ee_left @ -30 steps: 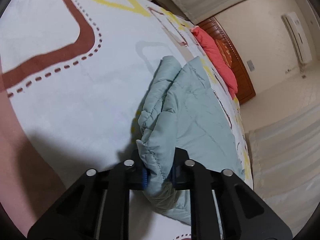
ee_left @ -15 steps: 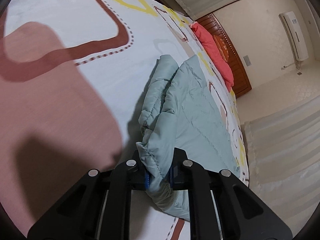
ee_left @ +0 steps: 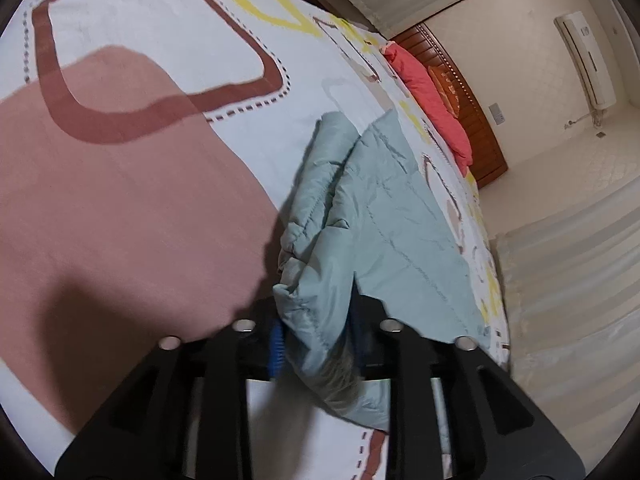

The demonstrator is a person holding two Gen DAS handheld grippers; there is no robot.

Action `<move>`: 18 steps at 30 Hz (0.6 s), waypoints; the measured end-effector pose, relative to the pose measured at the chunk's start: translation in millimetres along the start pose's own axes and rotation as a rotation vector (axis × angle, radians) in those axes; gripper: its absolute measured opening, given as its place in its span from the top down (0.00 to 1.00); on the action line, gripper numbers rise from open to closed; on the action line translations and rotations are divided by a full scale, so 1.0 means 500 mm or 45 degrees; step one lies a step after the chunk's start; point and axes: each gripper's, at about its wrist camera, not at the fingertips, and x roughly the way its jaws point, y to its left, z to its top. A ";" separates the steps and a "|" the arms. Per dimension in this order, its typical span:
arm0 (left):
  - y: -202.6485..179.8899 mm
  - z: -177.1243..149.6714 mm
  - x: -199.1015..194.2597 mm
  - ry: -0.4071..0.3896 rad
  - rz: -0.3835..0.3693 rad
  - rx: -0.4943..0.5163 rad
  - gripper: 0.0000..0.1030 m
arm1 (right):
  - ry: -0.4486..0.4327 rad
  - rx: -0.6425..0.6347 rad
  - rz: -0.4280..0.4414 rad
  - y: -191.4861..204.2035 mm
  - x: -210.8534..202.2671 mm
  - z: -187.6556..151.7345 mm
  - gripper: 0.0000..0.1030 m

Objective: Fold large clothes

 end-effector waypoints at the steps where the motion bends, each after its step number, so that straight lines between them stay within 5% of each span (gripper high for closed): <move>1: 0.005 -0.002 -0.005 -0.012 0.013 -0.001 0.64 | -0.007 0.008 -0.004 -0.003 -0.001 0.001 0.70; 5: 0.026 0.001 -0.010 -0.018 0.032 -0.051 0.55 | -0.028 0.041 -0.025 -0.018 -0.011 -0.006 0.57; 18: 0.049 0.014 -0.042 -0.029 0.087 -0.028 0.54 | -0.072 0.040 -0.088 -0.040 -0.049 -0.004 0.56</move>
